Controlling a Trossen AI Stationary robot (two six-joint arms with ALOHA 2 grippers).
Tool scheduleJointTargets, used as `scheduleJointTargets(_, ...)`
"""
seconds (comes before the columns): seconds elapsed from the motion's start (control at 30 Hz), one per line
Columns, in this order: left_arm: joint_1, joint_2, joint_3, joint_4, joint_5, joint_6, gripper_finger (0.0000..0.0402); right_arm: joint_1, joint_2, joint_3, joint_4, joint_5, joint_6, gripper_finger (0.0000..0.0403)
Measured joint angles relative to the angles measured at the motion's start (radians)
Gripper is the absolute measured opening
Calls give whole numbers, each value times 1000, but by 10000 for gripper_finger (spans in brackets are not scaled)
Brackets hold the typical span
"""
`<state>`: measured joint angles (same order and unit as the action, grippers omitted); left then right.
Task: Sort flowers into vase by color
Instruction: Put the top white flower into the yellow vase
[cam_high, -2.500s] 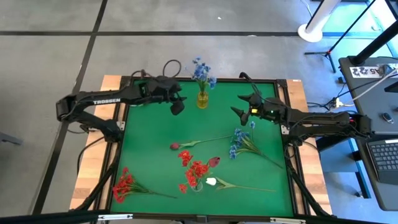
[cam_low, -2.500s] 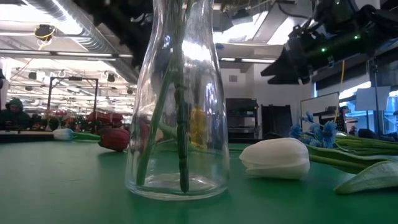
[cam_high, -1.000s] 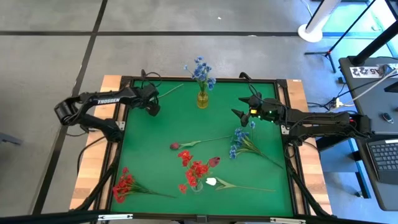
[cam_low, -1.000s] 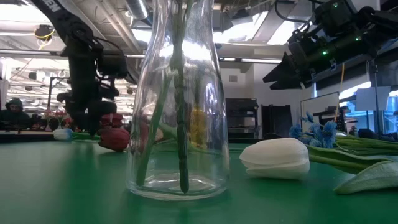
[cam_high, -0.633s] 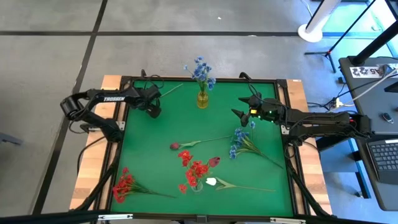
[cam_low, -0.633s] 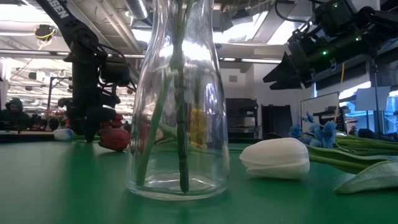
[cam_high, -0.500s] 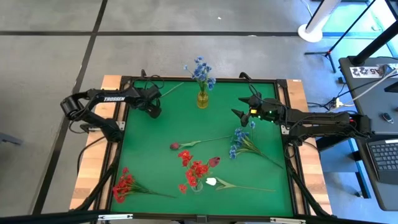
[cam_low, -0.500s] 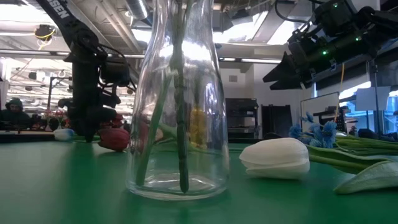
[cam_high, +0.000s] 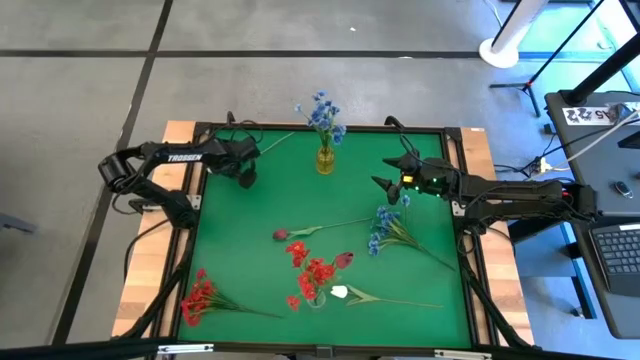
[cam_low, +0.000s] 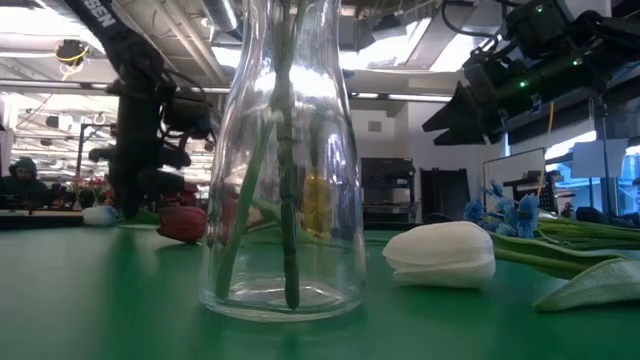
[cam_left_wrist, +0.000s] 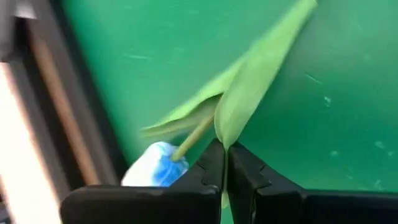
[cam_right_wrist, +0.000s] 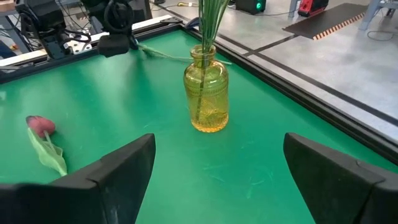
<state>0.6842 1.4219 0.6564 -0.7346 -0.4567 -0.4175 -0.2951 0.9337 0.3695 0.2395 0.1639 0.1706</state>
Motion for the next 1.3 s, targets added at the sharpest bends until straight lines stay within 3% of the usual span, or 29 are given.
scheduleJointTargets(0.17,-64,-22,105,-148,-131,-77,2,0,0,0,-5,0,8,353)
scheduleJointTargets(0.57,-264,-63,459,-520,-325,-240,0,1,0,0,-5,-18,21,353)
scheduleJointTargets(0.8,-389,-63,677,-809,-379,-413,0,1,0,0,20,-84,47,353)
scheduleJointTargets(1.03,-566,-63,838,-832,-350,-429,0,6,0,0,352,-430,134,353)
scheduleJointTargets(1.17,-680,-63,897,-816,-344,-457,0,54,0,0,491,-425,130,353)
scheduleJointTargets(1.3,-773,-63,943,-804,-358,-467,0,116,0,36,497,-412,78,353)
